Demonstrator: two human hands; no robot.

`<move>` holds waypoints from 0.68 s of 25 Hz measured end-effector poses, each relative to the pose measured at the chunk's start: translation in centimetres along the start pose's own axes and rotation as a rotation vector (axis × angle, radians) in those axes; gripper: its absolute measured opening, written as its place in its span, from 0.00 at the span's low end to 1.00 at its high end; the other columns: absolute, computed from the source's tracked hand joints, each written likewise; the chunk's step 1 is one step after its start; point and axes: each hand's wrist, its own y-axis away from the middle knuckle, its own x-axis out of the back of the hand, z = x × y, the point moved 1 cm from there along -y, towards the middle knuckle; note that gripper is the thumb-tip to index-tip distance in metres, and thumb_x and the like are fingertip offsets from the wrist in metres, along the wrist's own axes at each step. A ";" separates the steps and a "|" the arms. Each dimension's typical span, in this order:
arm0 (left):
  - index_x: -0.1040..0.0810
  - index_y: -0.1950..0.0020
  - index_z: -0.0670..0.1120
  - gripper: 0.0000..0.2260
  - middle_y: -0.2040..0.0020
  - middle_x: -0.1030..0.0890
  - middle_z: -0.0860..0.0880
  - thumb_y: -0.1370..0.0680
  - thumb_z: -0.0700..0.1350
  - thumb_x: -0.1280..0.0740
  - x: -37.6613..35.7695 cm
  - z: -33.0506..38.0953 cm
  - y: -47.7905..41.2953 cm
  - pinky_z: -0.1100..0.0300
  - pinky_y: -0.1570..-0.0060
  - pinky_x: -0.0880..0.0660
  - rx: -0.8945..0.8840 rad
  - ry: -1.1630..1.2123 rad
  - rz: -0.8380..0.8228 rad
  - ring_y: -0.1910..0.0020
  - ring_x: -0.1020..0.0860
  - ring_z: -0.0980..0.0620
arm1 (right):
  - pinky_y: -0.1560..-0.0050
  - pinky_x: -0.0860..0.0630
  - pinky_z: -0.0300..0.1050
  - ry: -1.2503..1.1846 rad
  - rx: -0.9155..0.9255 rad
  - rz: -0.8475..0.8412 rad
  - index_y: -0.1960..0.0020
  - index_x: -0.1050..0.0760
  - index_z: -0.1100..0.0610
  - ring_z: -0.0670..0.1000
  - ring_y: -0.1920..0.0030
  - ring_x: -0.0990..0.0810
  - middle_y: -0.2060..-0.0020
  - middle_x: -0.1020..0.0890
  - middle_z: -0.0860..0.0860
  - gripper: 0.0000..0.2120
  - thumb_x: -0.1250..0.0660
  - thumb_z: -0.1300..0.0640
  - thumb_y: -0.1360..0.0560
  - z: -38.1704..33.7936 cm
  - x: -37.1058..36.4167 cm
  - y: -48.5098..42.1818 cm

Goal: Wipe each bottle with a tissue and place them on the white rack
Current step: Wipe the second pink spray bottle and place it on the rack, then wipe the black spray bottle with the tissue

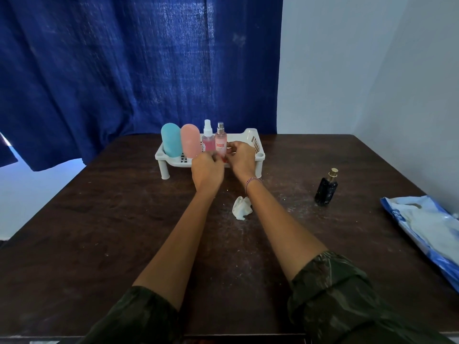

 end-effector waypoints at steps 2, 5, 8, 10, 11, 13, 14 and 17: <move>0.20 0.53 0.38 0.10 0.57 0.20 0.42 0.20 0.41 0.39 0.1 0.1 -0.1 0.64 0.58 0.32 0.009 -0.004 0.018 0.61 0.26 0.53 | 0.43 0.25 0.50 0.010 0.010 -0.005 0.46 0.21 0.62 0.55 0.49 0.20 0.51 0.17 0.58 0.09 0.34 0.62 0.25 0.0 0.0 0.1; 0.20 0.54 0.38 0.11 0.60 0.22 0.43 0.20 0.42 0.39 0.3 0.4 -0.3 0.64 0.60 0.33 0.012 -0.025 0.041 0.63 0.27 0.53 | 0.45 0.25 0.50 0.068 0.041 0.008 0.47 0.21 0.63 0.56 0.50 0.20 0.52 0.17 0.59 0.08 0.35 0.64 0.25 -0.1 0.4 0.3; 0.19 0.50 0.38 0.11 0.58 0.20 0.42 0.20 0.42 0.39 0.8 1.2 -0.2 0.64 0.61 0.32 -0.019 -0.011 0.087 0.63 0.26 0.52 | 0.45 0.27 0.44 0.096 0.076 0.041 0.43 0.23 0.64 0.55 0.47 0.21 0.48 0.19 0.59 0.11 0.35 0.67 0.26 -0.4 1.7 0.9; 0.19 0.44 0.39 0.11 0.55 0.18 0.42 0.20 0.41 0.39 1.1 2.1 0.2 0.65 0.59 0.32 -0.077 -0.001 0.109 0.62 0.26 0.53 | 0.47 0.27 0.41 0.074 0.098 0.079 0.40 0.25 0.65 0.55 0.46 0.22 0.46 0.20 0.60 0.15 0.34 0.68 0.26 -0.7 3.0 1.6; 0.20 0.42 0.40 0.11 0.53 0.17 0.43 0.20 0.40 0.39 1.1 2.5 0.5 0.65 0.58 0.31 -0.106 0.013 0.111 0.61 0.25 0.53 | 0.47 0.27 0.41 0.046 0.107 0.097 0.39 0.25 0.65 0.55 0.46 0.22 0.46 0.20 0.59 0.16 0.34 0.68 0.27 -0.9 3.7 1.9; 0.20 0.42 0.40 0.11 0.51 0.17 0.43 0.21 0.40 0.38 0.8 3.6 1.2 0.66 0.56 0.32 -0.138 0.049 0.093 0.56 0.22 0.51 | 0.46 0.25 0.42 0.001 0.122 0.122 0.38 0.26 0.64 0.54 0.46 0.21 0.46 0.20 0.58 0.17 0.33 0.68 0.27 -1.1 5.0 2.4; 0.20 0.42 0.40 0.11 0.49 0.17 0.43 0.21 0.40 0.38 0.4 4.1 1.6 0.67 0.55 0.32 -0.142 0.056 0.081 0.54 0.21 0.50 | 0.46 0.25 0.41 -0.009 0.128 0.130 0.38 0.26 0.63 0.54 0.47 0.21 0.46 0.20 0.58 0.17 0.33 0.67 0.26 -1.1 5.6 2.7; 0.21 0.40 0.40 0.12 0.46 0.17 0.43 0.21 0.39 0.38 -0.8 5.6 3.2 0.66 0.52 0.30 -0.150 0.079 0.032 0.50 0.21 0.51 | 0.44 0.26 0.41 -0.005 0.152 0.152 0.40 0.24 0.63 0.53 0.47 0.21 0.46 0.20 0.58 0.14 0.35 0.67 0.25 -0.6 8.1 3.8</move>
